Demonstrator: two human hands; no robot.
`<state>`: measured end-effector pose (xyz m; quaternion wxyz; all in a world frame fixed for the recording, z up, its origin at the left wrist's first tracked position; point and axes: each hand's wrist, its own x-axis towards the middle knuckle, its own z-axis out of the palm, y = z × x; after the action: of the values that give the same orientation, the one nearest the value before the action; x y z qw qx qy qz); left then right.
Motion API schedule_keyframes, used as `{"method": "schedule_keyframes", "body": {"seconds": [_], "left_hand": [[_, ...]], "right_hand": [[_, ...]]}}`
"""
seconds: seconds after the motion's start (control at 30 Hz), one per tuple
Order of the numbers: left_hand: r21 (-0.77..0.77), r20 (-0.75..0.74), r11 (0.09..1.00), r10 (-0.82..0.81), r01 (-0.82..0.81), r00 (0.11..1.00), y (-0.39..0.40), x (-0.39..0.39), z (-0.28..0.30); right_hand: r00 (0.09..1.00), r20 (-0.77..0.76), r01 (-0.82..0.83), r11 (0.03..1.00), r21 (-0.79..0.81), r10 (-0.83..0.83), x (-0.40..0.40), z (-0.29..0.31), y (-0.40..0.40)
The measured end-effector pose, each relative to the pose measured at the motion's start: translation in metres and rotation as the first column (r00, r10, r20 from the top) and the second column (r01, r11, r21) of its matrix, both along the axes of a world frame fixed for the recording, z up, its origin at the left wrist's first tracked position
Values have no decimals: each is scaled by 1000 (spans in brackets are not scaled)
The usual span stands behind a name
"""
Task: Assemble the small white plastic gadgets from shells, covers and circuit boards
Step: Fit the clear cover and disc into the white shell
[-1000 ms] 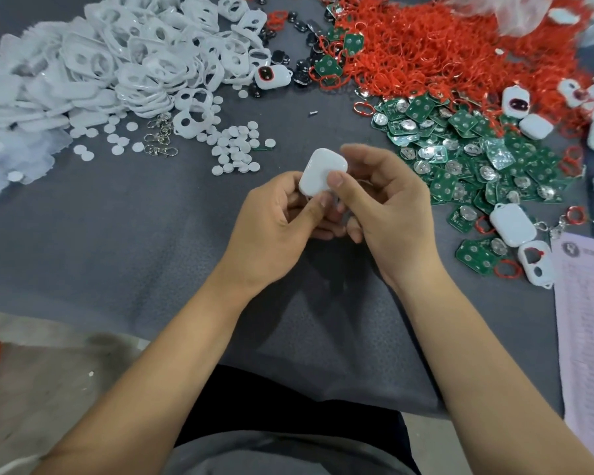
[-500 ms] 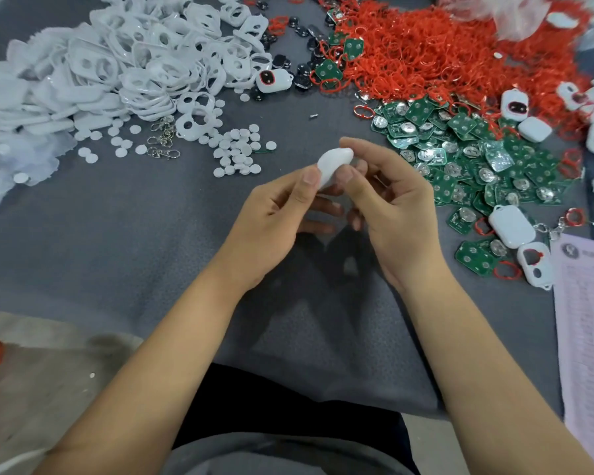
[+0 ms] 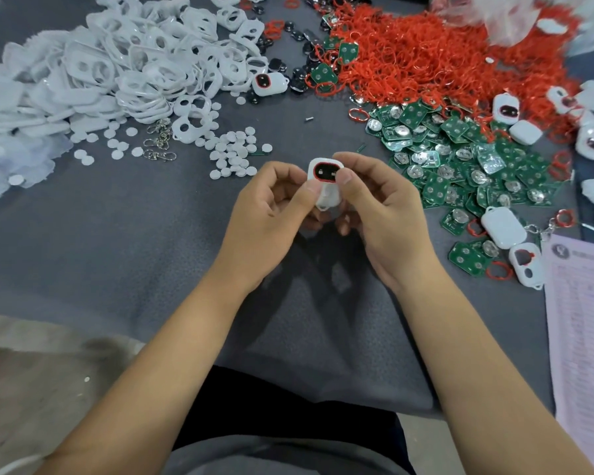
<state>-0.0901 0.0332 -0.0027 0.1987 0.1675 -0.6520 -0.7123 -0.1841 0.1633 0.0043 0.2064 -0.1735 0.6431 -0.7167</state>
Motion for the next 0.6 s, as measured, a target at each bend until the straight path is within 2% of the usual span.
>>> {"method": "schedule_keyframes", "body": {"seconds": [0.17, 0.37, 0.6], "left_hand": [[-111, -2, 994, -5, 5, 1000, 4, 0, 0], [-90, 12, 996, 23, -22, 1000, 2, -1, -3], [-167, 41, 986, 2, 5, 999, 5, -1, -2]], "right_hand": [[999, -26, -35, 999, -4, 35, 0, 2, 1], [996, 34, -79, 997, 17, 79, 1, -1, 0], [999, -36, 10, 996, 91, -7, 1, -3, -2]]}}
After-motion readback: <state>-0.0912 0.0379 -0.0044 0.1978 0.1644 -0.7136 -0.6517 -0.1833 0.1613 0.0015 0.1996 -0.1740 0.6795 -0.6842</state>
